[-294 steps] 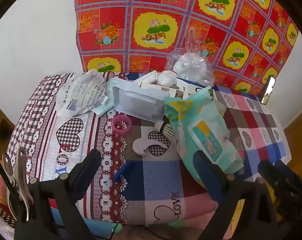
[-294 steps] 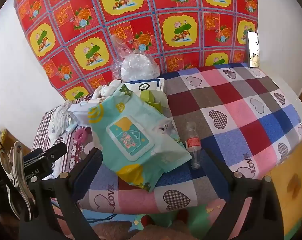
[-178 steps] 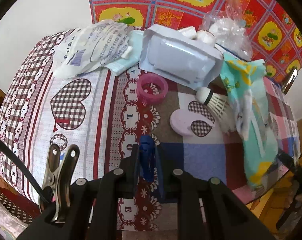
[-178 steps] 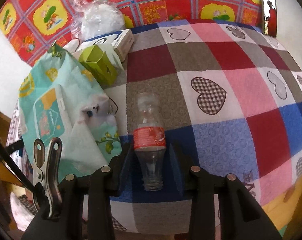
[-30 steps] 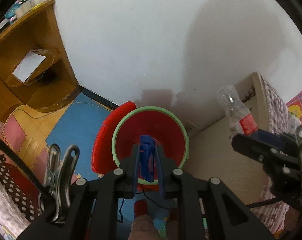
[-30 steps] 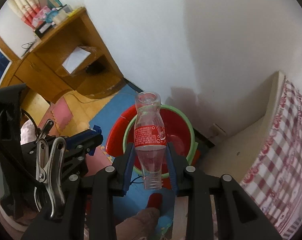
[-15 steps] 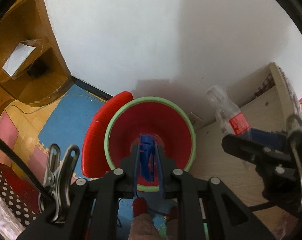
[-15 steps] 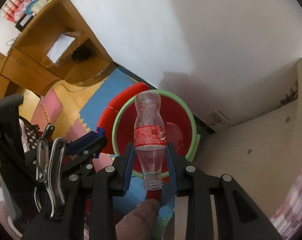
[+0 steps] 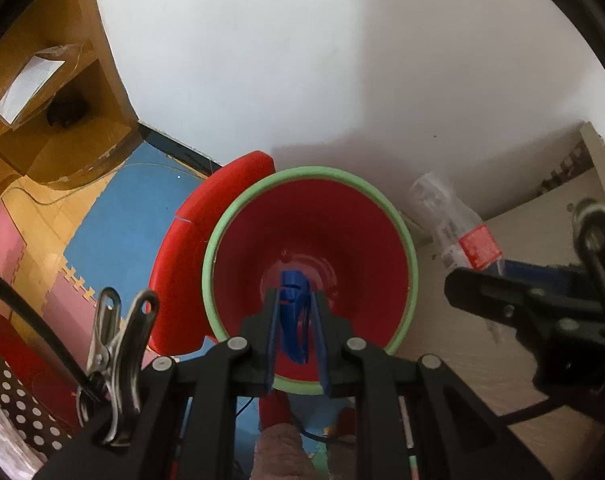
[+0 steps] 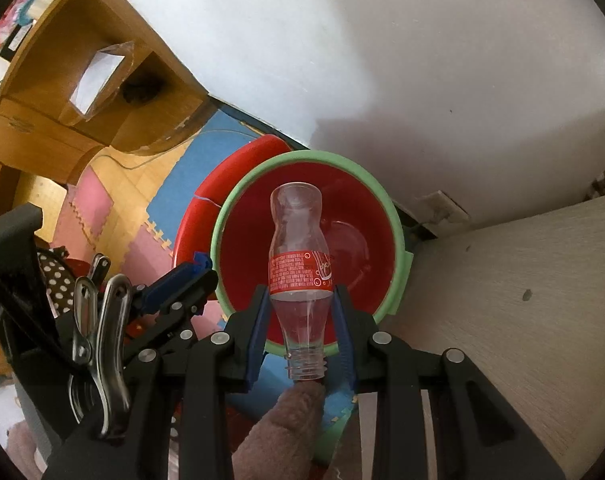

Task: Collect trash
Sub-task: 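Open the right gripper above the red bucket to drop the bottle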

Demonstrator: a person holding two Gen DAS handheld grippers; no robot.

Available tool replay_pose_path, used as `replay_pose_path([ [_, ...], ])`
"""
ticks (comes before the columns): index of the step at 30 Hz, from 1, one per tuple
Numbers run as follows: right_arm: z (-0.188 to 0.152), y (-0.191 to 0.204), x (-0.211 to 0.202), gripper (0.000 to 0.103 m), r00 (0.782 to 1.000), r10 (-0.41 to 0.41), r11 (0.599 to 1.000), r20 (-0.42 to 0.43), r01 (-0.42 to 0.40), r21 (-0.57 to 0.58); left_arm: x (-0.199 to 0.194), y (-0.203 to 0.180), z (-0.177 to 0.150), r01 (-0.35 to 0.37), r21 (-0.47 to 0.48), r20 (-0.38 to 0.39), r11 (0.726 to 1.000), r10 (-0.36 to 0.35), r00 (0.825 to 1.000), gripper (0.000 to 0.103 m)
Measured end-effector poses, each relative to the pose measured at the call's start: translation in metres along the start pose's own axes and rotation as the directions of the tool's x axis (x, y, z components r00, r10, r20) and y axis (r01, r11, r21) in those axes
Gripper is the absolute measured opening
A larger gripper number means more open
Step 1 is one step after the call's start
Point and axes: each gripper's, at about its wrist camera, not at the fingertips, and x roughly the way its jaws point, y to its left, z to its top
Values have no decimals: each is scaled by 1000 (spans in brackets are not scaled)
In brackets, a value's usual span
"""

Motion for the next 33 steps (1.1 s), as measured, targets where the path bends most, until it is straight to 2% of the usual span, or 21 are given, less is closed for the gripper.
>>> replay_pose_path([
  [14,-2,-1,3,32,1000,-16,999,-1,16,44,3,-5,0,2,22,-6,1000,-1,1000,16],
  [16,-2,-4,3,32,1000,-15,998,0,15,55,3,-6,0,-8,22,-8,1000,8,1000,20],
  [18,-3,-5,2,32,1000,-10,998,1,10,66,4,-6,1,-21,19,-7,1000,21,1000,29],
  [20,-4,-5,0,32,1000,-8,997,6,8,73,3,-4,1,-23,10,-7,1000,23,1000,32],
  [26,-9,-4,-12,37,999,-18,997,32,15,82,-1,-3,2,-32,7,-7,999,32,999,33],
  [33,-18,0,-31,38,997,-9,996,72,3,88,-13,-3,0,-32,7,5,999,32,999,33],
])
